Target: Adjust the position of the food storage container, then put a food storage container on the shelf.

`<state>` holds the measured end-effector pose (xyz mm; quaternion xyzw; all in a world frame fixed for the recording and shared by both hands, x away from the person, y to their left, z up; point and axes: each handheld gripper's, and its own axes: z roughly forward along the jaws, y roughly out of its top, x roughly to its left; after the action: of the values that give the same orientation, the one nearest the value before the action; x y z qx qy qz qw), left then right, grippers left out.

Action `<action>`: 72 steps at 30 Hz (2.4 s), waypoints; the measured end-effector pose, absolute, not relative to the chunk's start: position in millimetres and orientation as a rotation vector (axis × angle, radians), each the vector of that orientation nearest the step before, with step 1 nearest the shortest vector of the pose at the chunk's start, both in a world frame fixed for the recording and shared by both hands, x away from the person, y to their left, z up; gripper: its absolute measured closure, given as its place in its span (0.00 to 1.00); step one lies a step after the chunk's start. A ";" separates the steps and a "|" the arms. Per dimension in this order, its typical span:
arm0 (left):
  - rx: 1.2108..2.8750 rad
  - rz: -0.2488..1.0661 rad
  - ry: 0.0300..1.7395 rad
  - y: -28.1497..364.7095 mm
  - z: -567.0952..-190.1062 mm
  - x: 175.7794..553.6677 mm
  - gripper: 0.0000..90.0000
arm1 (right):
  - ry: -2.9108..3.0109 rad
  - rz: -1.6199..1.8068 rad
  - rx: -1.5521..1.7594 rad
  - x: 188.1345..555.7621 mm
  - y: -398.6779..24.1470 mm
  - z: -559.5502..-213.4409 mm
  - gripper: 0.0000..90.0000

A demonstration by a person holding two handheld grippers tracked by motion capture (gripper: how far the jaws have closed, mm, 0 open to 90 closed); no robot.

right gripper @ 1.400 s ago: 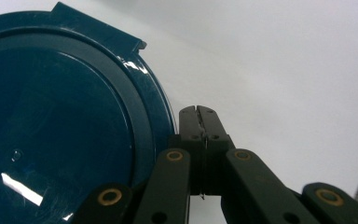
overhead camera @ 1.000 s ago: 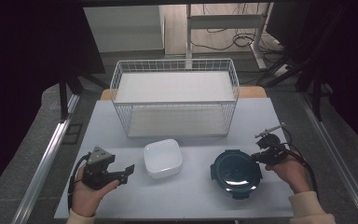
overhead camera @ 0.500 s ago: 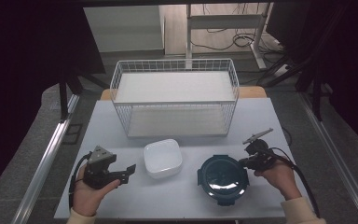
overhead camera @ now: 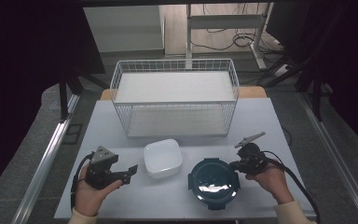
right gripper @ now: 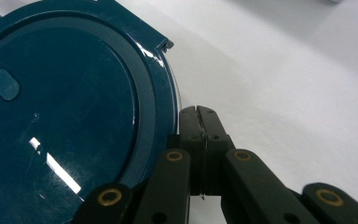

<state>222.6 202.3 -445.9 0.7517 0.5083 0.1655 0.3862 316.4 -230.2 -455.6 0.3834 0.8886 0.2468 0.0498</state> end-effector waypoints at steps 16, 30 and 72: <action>1.886 0.416 1.273 202.3 -444.1 218.9 0.21 | 2.562 0.960 1.151 308.3 -247.4 -440.7 1.00; 1.847 0.356 1.274 205.4 -451.0 220.4 0.22 | 2.413 1.231 1.260 274.0 -277.8 -438.9 0.41; 1.743 0.170 1.293 185.3 -442.4 206.8 0.18 | 2.365 1.331 1.382 267.4 -278.4 -448.2 0.19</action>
<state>206.8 185.3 -442.4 0.7094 0.5261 0.0691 0.4638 267.4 -278.4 -448.2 0.4533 0.7757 0.4365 0.0481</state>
